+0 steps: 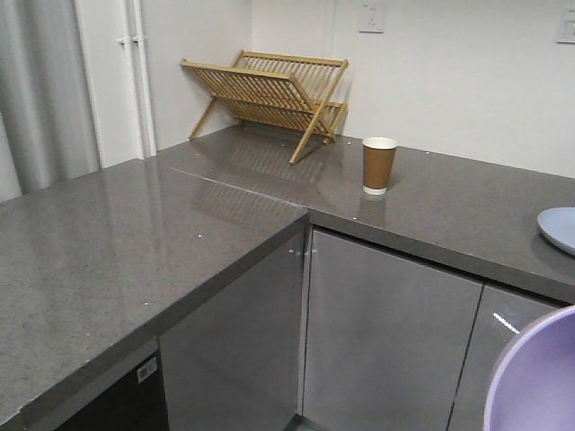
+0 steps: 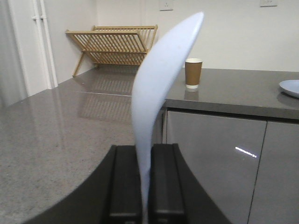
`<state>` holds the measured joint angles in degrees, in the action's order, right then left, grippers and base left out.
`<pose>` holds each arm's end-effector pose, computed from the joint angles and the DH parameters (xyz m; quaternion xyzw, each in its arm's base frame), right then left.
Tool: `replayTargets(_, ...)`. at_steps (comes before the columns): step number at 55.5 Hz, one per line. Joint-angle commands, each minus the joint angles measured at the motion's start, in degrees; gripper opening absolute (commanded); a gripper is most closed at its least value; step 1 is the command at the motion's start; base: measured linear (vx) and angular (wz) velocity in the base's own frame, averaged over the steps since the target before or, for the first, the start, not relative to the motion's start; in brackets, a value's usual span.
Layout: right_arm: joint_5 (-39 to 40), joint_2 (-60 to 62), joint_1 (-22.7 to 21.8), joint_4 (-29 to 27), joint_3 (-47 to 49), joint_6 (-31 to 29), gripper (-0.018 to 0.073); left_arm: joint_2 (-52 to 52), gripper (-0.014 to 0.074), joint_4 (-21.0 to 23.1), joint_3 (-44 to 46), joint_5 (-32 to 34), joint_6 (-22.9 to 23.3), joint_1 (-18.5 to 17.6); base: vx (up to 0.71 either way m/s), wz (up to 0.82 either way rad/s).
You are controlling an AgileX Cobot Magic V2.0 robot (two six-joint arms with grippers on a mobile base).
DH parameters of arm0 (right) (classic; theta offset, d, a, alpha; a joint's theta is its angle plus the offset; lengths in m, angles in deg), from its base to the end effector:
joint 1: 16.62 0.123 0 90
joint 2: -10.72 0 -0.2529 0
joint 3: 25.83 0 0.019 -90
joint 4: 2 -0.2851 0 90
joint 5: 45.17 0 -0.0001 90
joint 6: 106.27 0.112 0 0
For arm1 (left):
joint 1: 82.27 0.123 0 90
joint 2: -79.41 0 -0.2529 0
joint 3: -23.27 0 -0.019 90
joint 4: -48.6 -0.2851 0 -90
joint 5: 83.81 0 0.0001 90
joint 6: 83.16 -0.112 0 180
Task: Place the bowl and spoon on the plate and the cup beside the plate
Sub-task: 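Drive the base, holding spoon and bowl, to the pale blue plate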
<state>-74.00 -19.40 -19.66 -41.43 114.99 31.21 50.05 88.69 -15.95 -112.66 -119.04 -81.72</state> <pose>0.1493 0.0265 0.3640 -0.1304 0.7088 0.0530 0.6912 0.1448 -0.0335 0.3661 0.1032 0.7080 -0.1125 0.6895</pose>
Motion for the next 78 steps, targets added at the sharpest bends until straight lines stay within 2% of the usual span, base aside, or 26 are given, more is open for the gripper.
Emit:
replayTargets(1,4.8,-0.5,-0.1,-1.6,1.6,-0.5,-0.0008,-0.6,0.0,1.9,1.6,4.1,0.1,-0.3,-0.05,-0.34)
replayTargets(48,4.8,-0.5,-0.1,-1.6,1.6,-0.5,-0.0008,-0.6,0.0,1.9,1.6,4.1,0.1,-0.3,0.11,-0.29)
replayTargets(78,4.8,-0.5,-0.1,-1.6,1.6,-0.5,-0.0008,-0.6,0.0,1.9,1.6,4.1,0.1,-0.3,0.25,-0.06)
